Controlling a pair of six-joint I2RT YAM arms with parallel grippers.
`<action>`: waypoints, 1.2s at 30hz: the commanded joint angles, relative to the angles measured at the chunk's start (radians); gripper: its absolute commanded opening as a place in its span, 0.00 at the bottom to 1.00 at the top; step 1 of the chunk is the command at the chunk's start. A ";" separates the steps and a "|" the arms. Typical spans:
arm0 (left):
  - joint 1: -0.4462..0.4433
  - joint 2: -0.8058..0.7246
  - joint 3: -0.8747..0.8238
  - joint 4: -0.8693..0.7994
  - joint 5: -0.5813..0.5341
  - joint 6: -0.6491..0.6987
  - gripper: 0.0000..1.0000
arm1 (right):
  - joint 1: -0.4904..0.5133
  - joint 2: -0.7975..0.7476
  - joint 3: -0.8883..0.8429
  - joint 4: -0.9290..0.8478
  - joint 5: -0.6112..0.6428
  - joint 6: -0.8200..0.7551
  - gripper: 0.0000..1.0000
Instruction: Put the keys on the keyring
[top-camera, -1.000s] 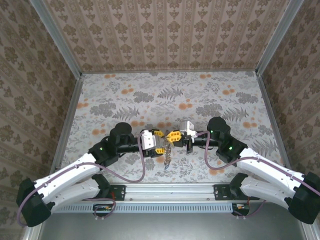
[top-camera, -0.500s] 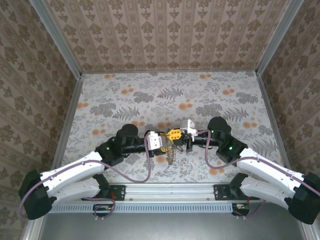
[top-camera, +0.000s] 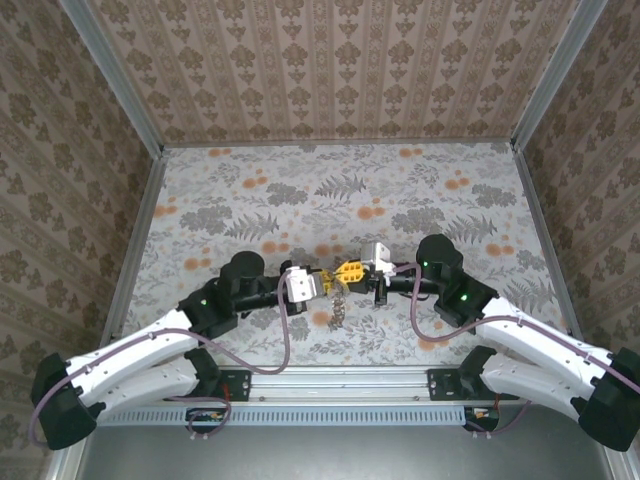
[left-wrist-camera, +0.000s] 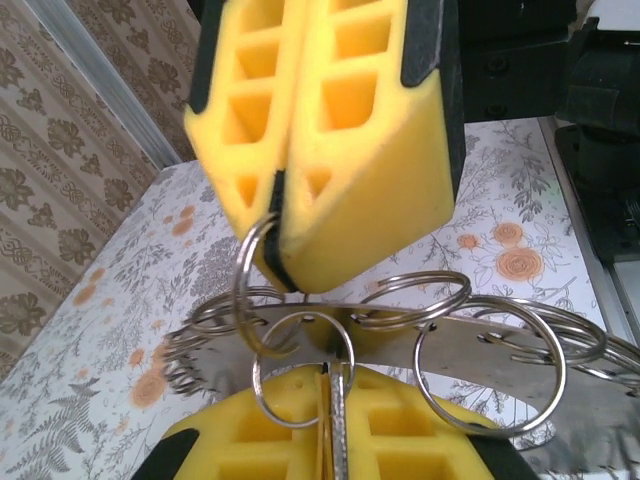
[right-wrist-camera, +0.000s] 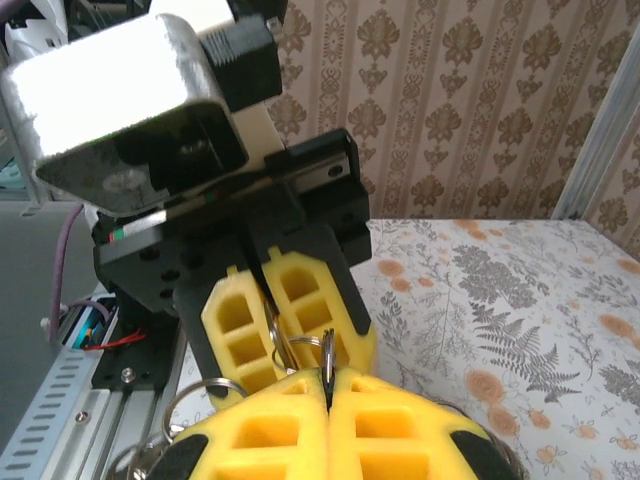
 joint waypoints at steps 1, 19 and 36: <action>0.001 -0.024 0.030 -0.085 -0.012 0.042 0.03 | -0.003 -0.027 0.035 -0.032 0.007 -0.044 0.00; 0.058 0.102 0.379 -0.632 -0.076 0.416 0.02 | 0.016 0.024 0.104 -0.352 0.055 -0.263 0.00; 0.047 0.474 0.875 -0.995 -0.348 0.896 0.01 | -0.050 -0.027 -0.040 -0.122 0.111 -0.045 0.39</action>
